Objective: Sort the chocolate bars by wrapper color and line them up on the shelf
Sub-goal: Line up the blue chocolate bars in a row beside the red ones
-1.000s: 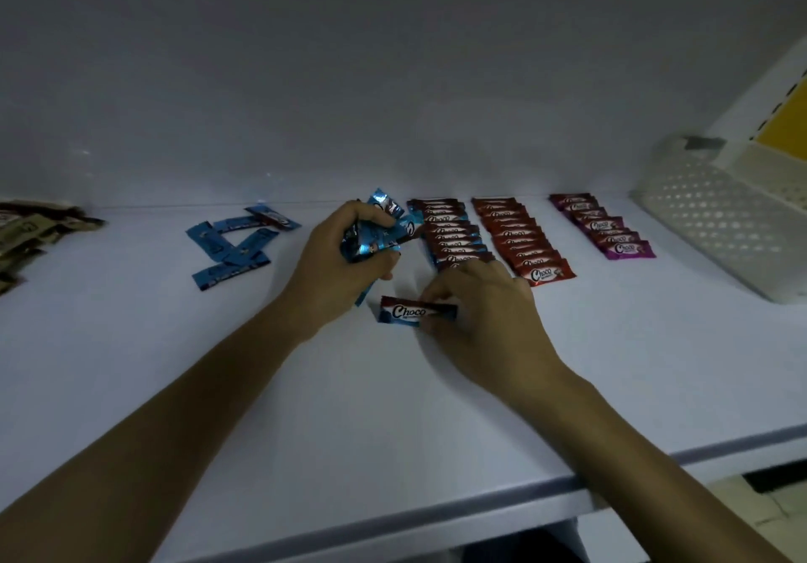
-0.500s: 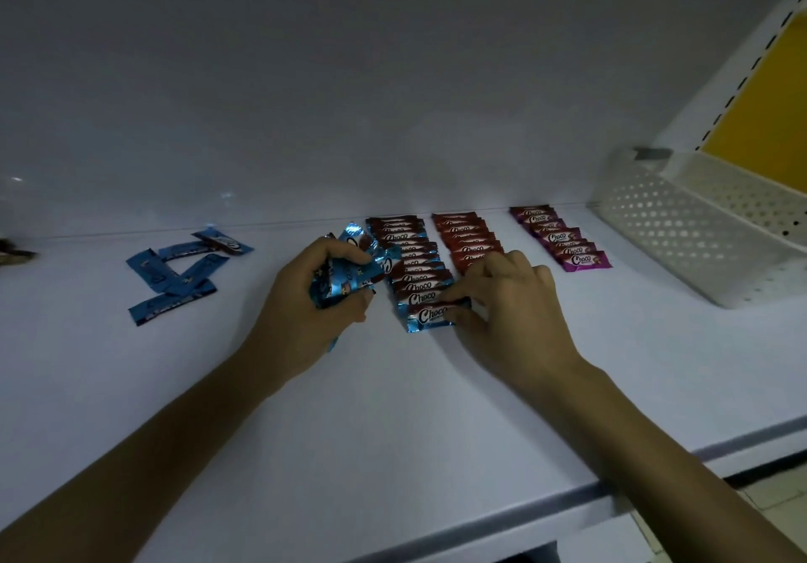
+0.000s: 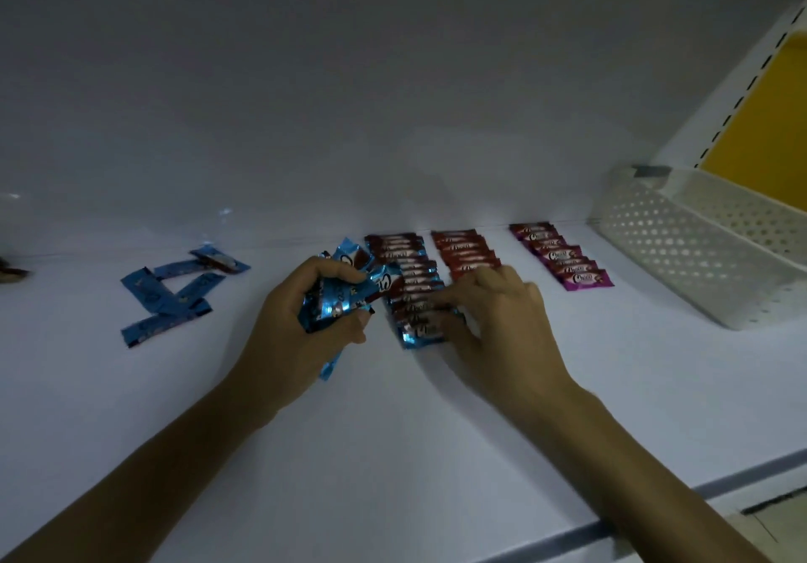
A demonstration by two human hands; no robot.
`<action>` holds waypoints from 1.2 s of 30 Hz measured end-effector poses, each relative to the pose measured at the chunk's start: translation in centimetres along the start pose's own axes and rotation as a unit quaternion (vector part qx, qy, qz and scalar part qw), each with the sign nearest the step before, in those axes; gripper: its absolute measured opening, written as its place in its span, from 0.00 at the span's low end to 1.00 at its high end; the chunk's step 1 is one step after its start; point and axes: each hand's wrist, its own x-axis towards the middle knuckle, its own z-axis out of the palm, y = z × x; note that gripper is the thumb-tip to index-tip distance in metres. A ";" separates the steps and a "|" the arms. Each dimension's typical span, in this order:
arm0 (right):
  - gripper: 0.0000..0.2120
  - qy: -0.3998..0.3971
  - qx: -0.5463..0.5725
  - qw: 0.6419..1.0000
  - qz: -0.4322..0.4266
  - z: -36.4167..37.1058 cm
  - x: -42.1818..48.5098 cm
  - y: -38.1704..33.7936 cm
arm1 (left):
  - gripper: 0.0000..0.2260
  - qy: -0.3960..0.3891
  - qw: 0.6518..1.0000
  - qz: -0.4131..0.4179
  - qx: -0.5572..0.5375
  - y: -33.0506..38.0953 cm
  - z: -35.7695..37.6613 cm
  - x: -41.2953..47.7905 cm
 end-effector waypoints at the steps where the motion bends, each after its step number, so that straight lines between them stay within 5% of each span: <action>1: 0.07 0.008 0.061 0.998 0.007 -0.4 0.1 -0.7 | 0.13 0.010 1.000 0.001 -0.012 0.2 0.0 0.1; 4: 0.08 -0.051 0.317 0.943 0.088 -1.2 0.8 -3.3 | 0.13 0.013 0.999 -0.008 -0.045 0.8 -0.2 0.1; 7: 0.05 -0.086 0.447 0.877 0.152 -1.3 1.8 -4.7 | 0.14 -0.003 0.998 -0.012 -0.054 0.8 -0.6 0.1; 13: 0.07 -0.054 0.576 0.776 0.252 -1.0 2.2 -5.2 | 0.14 -0.004 0.998 -0.020 -0.056 0.8 -0.8 -0.2; 16: 0.05 -0.023 0.586 0.761 0.276 -0.8 2.3 -4.6 | 0.14 0.003 0.998 -0.021 -0.053 0.6 -0.8 -0.1; 20: 0.08 -0.030 0.589 0.773 0.232 -1.7 2.1 -3.5 | 0.14 0.013 0.999 -0.006 -0.036 0.4 -0.9 -0.2; 24: 0.09 -0.173 0.355 0.919 0.019 -3.1 0.5 -1.4 | 0.16 0.005 0.999 0.029 0.035 0.0 -0.1 -0.8; 26: 0.09 -0.199 0.238 0.950 -0.032 -3.0 -0.3 0.0 | 0.16 -0.011 0.998 0.038 0.046 -0.2 0.3 -1.2; 36: 0.11 -0.135 0.136 0.979 -0.074 -1.6 -1.8 1.5 | 0.14 -0.019 0.998 0.019 0.061 -1.6 0.6 -1.4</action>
